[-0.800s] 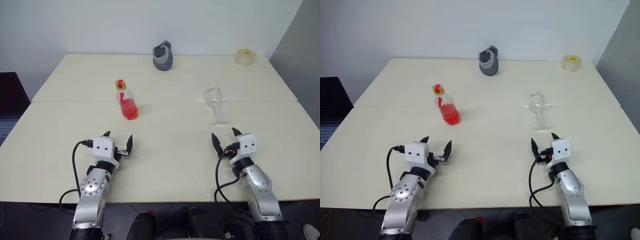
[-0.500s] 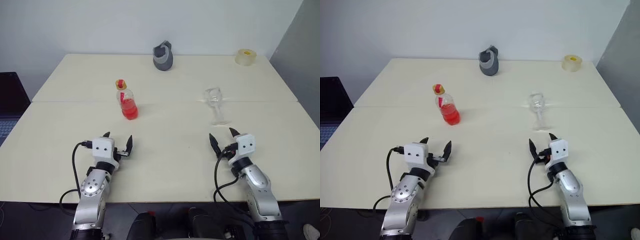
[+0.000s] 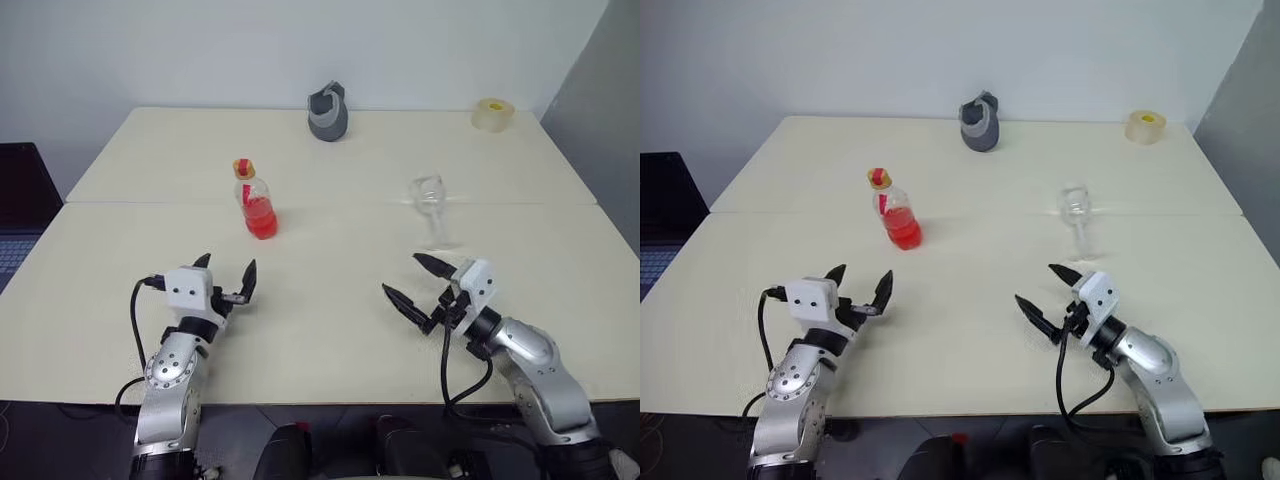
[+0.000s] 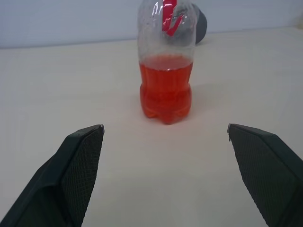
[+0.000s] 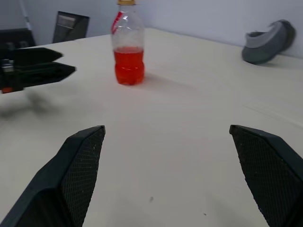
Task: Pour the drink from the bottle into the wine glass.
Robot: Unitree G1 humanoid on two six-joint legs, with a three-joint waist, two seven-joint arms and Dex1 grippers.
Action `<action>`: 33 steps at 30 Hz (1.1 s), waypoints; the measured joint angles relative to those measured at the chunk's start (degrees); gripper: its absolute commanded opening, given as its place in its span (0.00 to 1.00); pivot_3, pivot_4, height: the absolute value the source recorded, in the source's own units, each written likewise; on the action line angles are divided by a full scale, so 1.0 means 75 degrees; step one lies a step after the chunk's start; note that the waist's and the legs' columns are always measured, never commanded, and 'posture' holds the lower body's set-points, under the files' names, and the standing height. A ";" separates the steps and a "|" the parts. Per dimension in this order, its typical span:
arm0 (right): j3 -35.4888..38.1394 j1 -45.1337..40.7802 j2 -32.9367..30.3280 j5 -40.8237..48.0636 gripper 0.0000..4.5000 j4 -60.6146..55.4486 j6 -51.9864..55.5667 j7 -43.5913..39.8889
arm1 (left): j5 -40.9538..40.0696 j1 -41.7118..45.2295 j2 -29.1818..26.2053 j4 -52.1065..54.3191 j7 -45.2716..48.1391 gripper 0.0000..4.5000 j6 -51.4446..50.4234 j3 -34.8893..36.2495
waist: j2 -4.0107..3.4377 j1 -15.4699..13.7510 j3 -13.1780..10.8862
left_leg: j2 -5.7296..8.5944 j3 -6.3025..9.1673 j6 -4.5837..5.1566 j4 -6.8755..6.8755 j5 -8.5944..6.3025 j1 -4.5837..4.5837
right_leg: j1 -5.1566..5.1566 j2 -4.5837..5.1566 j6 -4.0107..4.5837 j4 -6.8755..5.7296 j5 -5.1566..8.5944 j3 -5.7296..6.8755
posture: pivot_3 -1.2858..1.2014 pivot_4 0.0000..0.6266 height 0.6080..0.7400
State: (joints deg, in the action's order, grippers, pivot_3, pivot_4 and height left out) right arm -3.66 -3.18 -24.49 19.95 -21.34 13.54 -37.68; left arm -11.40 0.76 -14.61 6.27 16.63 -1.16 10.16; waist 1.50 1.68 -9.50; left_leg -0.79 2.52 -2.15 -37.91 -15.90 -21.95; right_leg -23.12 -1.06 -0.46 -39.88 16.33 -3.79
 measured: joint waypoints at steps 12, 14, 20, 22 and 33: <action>-0.0048 -0.0661 -0.0214 0.0533 1.00 -0.0378 0.1018 -0.0299 | 0.0326 0.1396 -0.0230 -0.0219 -0.0305 1.00 -0.1301 -0.0266 | 0.0003 -0.0003 -0.0001 | 0.0006 0.0025 0.0000 -0.0003 0.0000 -0.0009 | 0.0003 0.0008 -0.0002 0.0001 0.0001 0.0021 | 0.52 0.24 1.00; -0.0052 -0.0761 -0.0177 0.0580 1.00 -0.0443 0.1124 -0.0291 | 0.0349 0.1559 -0.0242 -0.0440 -0.0315 1.00 -0.1405 -0.0269 | 0.0003 -0.0002 -0.0001 | 0.0005 0.0028 0.0000 -0.0002 0.0000 -0.0009 | 0.0002 0.0008 -0.0002 0.0001 0.0001 0.0023 | 0.52 0.24 1.00; -0.0060 -0.0975 -0.0028 0.0732 1.00 -0.0469 0.1310 -0.0211 | 0.0351 0.2312 -0.0247 -0.1621 -0.0255 1.00 -0.1440 -0.0269 | 0.0004 -0.0005 -0.0002 | 0.0010 0.0035 -0.0001 -0.0004 0.0001 -0.0013 | 0.0002 0.0011 -0.0002 0.0001 0.0001 0.0031 | 0.52 0.24 1.00; -0.0062 -0.1032 0.0007 0.0790 1.00 -0.0500 0.1357 -0.0152 | 0.0353 0.2634 -0.0254 -0.2132 -0.0166 1.00 -0.1302 -0.0271 | 0.0004 -0.0006 -0.0002 | 0.0012 0.0034 -0.0001 -0.0005 0.0001 -0.0014 | 0.0002 0.0013 -0.0002 0.0001 0.0001 0.0031 | 0.52 0.24 1.00; -0.0112 -0.1173 0.0020 0.0796 1.00 -0.0557 0.1428 -0.0121 | 0.0525 0.4044 -0.0370 -0.4482 0.0188 1.00 -0.0081 -0.0285 | 0.0009 -0.0006 -0.0005 | 0.0014 0.0042 -0.0001 -0.0006 0.0001 -0.0022 | 0.0000 0.0017 -0.0004 0.0003 0.0001 0.0040 | 0.52 0.24 1.00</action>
State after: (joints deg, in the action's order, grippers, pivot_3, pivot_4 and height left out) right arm -4.51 -11.97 -24.35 25.92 -25.52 24.25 -38.59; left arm -7.46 31.09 -17.39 -27.35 18.03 -1.77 8.03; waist 1.57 1.63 -9.54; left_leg -0.69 2.83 -2.16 -37.96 -15.89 -22.12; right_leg -23.12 -0.94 -0.49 -39.86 16.34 -3.49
